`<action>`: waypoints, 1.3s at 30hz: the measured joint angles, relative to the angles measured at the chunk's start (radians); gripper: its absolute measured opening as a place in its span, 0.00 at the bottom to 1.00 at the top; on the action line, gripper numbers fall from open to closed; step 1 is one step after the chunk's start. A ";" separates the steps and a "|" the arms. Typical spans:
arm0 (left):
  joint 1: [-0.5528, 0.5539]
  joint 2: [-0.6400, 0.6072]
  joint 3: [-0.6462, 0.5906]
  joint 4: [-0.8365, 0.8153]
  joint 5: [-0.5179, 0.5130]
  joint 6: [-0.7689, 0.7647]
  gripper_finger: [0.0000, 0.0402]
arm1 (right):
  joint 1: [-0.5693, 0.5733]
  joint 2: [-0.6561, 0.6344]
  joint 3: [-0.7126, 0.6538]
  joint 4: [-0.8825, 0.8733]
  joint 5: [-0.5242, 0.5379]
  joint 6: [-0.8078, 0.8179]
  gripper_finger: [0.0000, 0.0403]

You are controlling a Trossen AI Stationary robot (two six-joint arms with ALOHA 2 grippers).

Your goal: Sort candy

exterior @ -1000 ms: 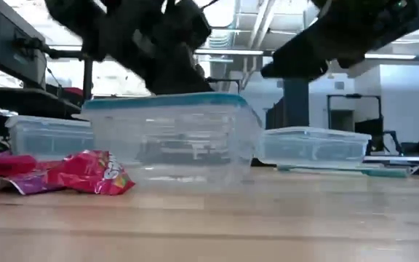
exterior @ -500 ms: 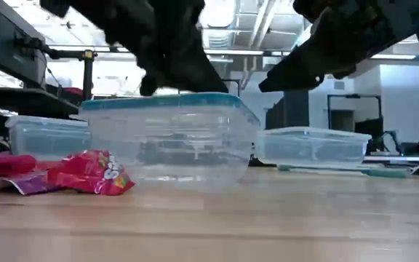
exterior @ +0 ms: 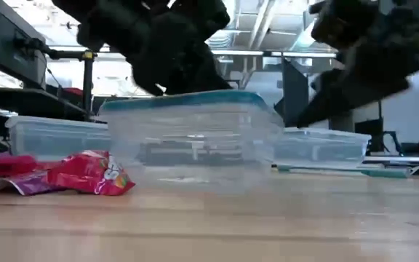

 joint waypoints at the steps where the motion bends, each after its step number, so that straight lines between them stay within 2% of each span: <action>1: 0.014 -0.008 -0.001 0.000 0.029 0.025 0.00 | 0.016 -0.008 0.000 -0.024 0.000 0.015 0.51; 5: 0.050 -0.071 0.004 -0.024 0.055 0.023 0.00 | 0.064 -0.030 0.000 -0.079 0.002 0.065 0.51; 9: 0.041 -0.142 0.051 -0.041 0.011 -0.253 0.00 | 0.067 -0.031 0.000 -0.084 0.057 0.077 0.51; 11: 0.019 -0.181 0.074 -0.038 -0.071 -0.460 0.00 | 0.058 -0.031 0.000 -0.087 0.083 0.069 0.51; 13: -0.016 -0.208 0.078 -0.039 -0.213 -0.633 0.00 | 0.042 -0.031 0.000 -0.085 0.089 0.053 0.51; 16: -0.081 -0.183 0.076 -0.042 -0.448 -0.682 0.00 | 0.018 -0.031 0.000 -0.074 0.092 0.028 0.51; 18: -0.114 -0.141 0.074 -0.044 -0.560 -0.739 0.00 | 0.004 -0.031 0.000 -0.059 0.093 0.012 0.51; 22: -0.147 -0.021 0.075 0.005 -0.639 -0.855 0.00 | -0.011 -0.031 0.000 -0.055 0.092 0.008 0.51; 25: -0.160 0.068 0.076 0.019 -0.664 -0.827 0.00 | -0.012 -0.031 0.000 -0.055 0.093 0.008 0.51; 27: -0.160 0.105 0.082 0.015 -0.644 -0.736 0.00 | -0.012 -0.031 0.000 -0.055 0.089 0.012 0.51; 29: -0.154 0.128 0.083 0.006 -0.574 -0.590 0.00 | -0.011 -0.030 0.000 -0.054 0.085 0.018 0.51; 31: -0.144 0.138 0.085 0.025 -0.428 -0.424 0.00 | -0.009 -0.030 -0.001 -0.050 0.081 0.018 0.51; 34: -0.124 0.133 0.085 0.036 -0.231 -0.216 0.00 | 0.009 -0.030 -0.048 0.083 0.073 0.004 0.51; 37: -0.098 0.096 0.079 0.015 -0.111 -0.122 0.00 | 0.024 -0.030 -0.127 0.266 0.064 0.016 0.51; 39: -0.077 0.063 0.078 -0.004 -0.094 -0.118 0.00 | 0.020 -0.030 -0.171 0.339 0.078 0.044 0.51</action>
